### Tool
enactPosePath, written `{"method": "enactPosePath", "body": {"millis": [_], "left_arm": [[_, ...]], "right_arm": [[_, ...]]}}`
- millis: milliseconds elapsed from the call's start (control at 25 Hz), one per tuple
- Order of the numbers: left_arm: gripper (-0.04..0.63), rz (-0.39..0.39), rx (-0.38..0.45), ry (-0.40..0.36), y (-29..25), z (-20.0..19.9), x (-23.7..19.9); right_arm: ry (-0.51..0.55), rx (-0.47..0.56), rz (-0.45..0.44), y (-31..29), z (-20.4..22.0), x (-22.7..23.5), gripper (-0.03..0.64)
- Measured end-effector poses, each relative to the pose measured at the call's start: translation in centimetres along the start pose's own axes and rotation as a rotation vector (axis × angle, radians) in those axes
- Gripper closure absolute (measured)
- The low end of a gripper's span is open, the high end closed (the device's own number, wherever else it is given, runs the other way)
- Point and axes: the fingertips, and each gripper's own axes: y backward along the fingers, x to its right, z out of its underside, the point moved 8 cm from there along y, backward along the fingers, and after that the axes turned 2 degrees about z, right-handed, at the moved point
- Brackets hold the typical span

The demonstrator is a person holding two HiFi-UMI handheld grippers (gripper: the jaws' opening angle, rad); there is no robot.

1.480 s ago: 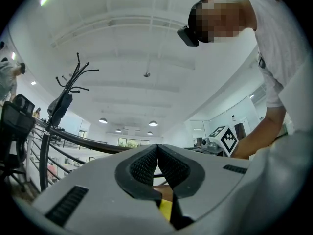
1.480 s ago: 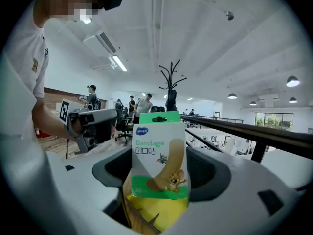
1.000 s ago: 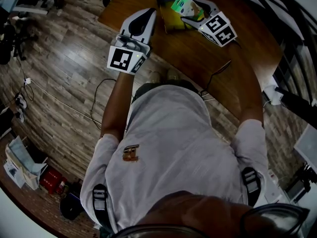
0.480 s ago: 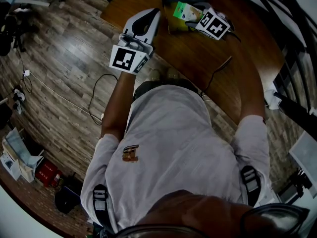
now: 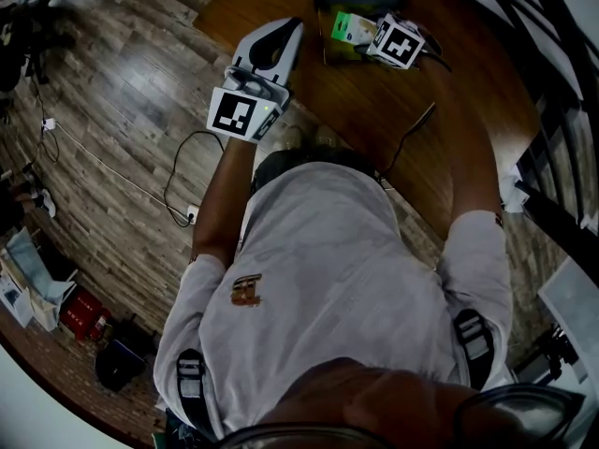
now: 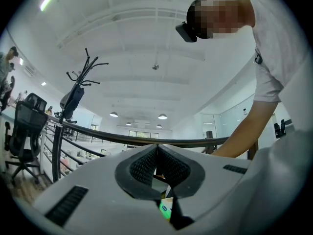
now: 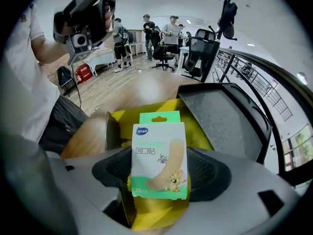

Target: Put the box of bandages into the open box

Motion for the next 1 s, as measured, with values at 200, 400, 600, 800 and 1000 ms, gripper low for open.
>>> {"method": "enactPosePath", "body": {"millis": [200,400,600,800,1000], "left_arm": [[0.575,-0.016,-0.006,-0.001,0.3,0.0,-0.2],[0.575,-0.033,-0.017,-0.001,0.5,0.2,-0.4],[0.575,-0.051,-0.024,-0.003,0.5,0.3,-0.9],[0.575,-0.062,-0.031,-0.006,0.6,0.4,-1.0],[0.575,-0.053,-0.037,-0.002,0.9,0.7,-0.9]], "right_arm": [[0.009,-0.029,-0.023,-1.1,0.2,0.2,0.285],[0.014,-0.054,-0.043,-1.9,0.2,0.5,0.285],[-0.016,-0.038,-0.079,-2.8,0.0,1.1,0.285],[-0.048,-0.015,-0.066,-2.9,0.4,1.5,0.285],[-0.067,0.009,-0.037,-2.9,0.2,1.3,0.285]]}}
